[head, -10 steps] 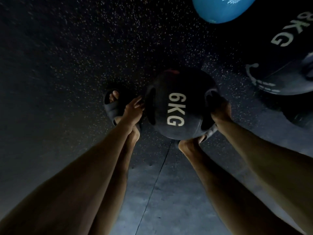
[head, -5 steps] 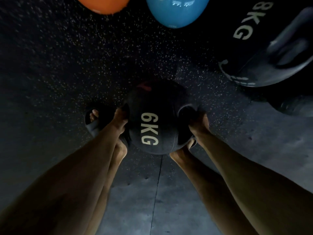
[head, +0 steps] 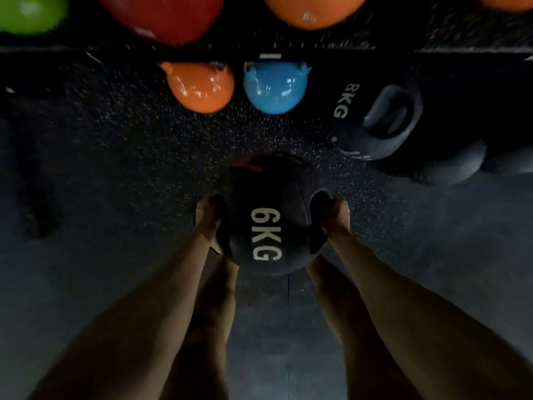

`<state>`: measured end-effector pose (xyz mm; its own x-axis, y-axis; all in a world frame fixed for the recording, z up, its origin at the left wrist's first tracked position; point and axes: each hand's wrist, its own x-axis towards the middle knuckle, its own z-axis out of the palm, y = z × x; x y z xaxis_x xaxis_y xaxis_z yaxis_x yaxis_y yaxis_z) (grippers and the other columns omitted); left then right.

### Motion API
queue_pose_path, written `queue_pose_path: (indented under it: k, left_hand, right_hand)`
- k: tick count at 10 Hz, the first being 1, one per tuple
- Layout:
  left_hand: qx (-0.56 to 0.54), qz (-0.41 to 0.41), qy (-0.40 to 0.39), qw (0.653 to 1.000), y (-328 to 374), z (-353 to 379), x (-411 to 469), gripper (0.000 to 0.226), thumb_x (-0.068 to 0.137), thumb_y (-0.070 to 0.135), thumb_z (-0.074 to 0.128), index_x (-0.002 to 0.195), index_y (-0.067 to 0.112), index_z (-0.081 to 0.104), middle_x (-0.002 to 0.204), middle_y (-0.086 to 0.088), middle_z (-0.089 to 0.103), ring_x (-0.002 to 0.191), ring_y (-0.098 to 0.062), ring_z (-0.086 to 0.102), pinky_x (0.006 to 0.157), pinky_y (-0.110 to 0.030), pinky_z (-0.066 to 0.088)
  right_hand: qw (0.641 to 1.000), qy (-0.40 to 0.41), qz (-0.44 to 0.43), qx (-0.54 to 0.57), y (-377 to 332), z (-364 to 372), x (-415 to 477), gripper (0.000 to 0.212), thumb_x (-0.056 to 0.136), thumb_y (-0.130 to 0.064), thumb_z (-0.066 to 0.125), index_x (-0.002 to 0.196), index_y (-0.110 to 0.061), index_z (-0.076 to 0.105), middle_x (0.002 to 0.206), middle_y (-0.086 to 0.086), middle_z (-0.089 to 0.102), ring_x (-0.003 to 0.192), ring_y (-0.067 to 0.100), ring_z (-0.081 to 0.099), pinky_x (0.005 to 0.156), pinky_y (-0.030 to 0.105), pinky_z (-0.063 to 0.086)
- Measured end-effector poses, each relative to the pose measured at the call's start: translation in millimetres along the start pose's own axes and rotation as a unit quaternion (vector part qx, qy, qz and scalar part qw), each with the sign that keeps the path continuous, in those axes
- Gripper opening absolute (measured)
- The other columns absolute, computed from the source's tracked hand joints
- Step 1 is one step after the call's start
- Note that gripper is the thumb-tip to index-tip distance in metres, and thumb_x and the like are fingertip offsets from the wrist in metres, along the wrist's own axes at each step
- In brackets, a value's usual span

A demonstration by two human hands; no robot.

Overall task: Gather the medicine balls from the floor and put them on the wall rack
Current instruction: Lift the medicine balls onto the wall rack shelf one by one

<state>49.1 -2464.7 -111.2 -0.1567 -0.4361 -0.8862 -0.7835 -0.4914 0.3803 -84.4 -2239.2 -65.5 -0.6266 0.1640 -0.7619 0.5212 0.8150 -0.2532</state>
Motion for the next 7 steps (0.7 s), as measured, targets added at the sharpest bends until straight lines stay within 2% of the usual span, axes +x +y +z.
queue_pose_path:
  k: [1, 2, 3, 4, 5, 6, 7]
  left_hand:
    - [-0.026, 0.029, -0.019, 0.999, 55, -32, -107, 0.027, 0.106, 0.022, 0.04, 0.092, 0.015, 0.061, 0.079, 0.002, 0.064, 0.078, -0.017, 0.061, 0.063, -0.025, 0.051]
    - [-0.047, 0.041, -0.015, 0.998, 90, -56, -175, 0.025, 0.106, 0.021, 0.038, 0.096, 0.018, 0.06, 0.092, -0.003, 0.063, 0.088, -0.02, 0.061, 0.072, -0.028, 0.054]
    - [-0.044, 0.094, 0.005, 0.995, 131, -86, -254, 0.03, 0.097, 0.035, 0.054, 0.1, 0.009, 0.069, 0.102, -0.018, 0.069, 0.094, -0.033, 0.066, 0.085, -0.049, 0.057]
    - [-0.029, 0.134, -0.002, 0.991, 147, -100, -299, 0.039, 0.089, 0.046, 0.059, 0.096, 0.01, 0.073, 0.104, -0.019, 0.072, 0.096, -0.035, 0.068, 0.088, -0.056, 0.056]
    - [0.026, 0.217, 0.037, 0.975, 177, -119, -339, 0.046, 0.084, 0.048, 0.061, 0.095, 0.005, 0.073, 0.105, -0.02, 0.072, 0.102, -0.037, 0.068, 0.091, -0.053, 0.055]
    - [0.01, 0.265, 0.029, 0.964, 211, -130, -371, 0.028, 0.093, 0.035, 0.06, 0.089, 0.01, 0.072, 0.099, -0.018, 0.071, 0.099, -0.04, 0.068, 0.088, -0.05, 0.055]
    - [-0.062, 0.33, 0.026, 0.942, 259, -145, -407, 0.028, 0.1, 0.019, 0.056, 0.072, 0.019, 0.059, 0.071, -0.003, 0.059, 0.064, -0.016, 0.057, 0.064, -0.03, 0.048]
  right_hand:
    - [0.999, -0.002, -0.011, 0.048, -31, -59, -77, 0.038, 0.104, -0.017, 0.043, 0.121, 0.013, 0.056, 0.123, 0.029, 0.059, 0.113, 0.042, 0.058, 0.097, 0.052, 0.048]
    - [0.996, -0.009, -0.044, 0.077, -52, -105, -133, 0.037, 0.103, -0.017, 0.046, 0.117, 0.016, 0.056, 0.12, 0.022, 0.059, 0.109, 0.033, 0.058, 0.087, 0.038, 0.048]
    - [0.991, -0.004, -0.113, 0.068, -81, -167, -209, 0.034, 0.1, -0.015, 0.054, 0.11, 0.017, 0.06, 0.11, 0.025, 0.062, 0.105, 0.035, 0.06, 0.068, 0.027, 0.033]
    - [0.982, 0.012, -0.173, 0.071, -94, -198, -249, 0.031, 0.097, -0.013, 0.059, 0.108, 0.015, 0.063, 0.106, 0.029, 0.066, 0.101, 0.041, 0.063, 0.069, 0.033, 0.037]
    - [0.975, 0.032, -0.214, 0.045, -109, -230, -284, 0.033, 0.097, -0.014, 0.06, 0.102, 0.019, 0.064, 0.101, 0.032, 0.067, 0.095, 0.043, 0.064, 0.071, 0.042, 0.043]
    - [0.967, 0.048, -0.245, 0.049, -126, -254, -303, 0.035, 0.095, -0.012, 0.06, 0.099, 0.022, 0.063, 0.098, 0.035, 0.066, 0.093, 0.042, 0.064, 0.074, 0.045, 0.044]
    - [0.952, 0.076, -0.28, 0.1, -161, -284, -329, 0.038, 0.09, -0.016, 0.06, 0.086, 0.022, 0.063, 0.078, 0.025, 0.058, 0.078, 0.028, 0.056, 0.067, 0.039, 0.037]
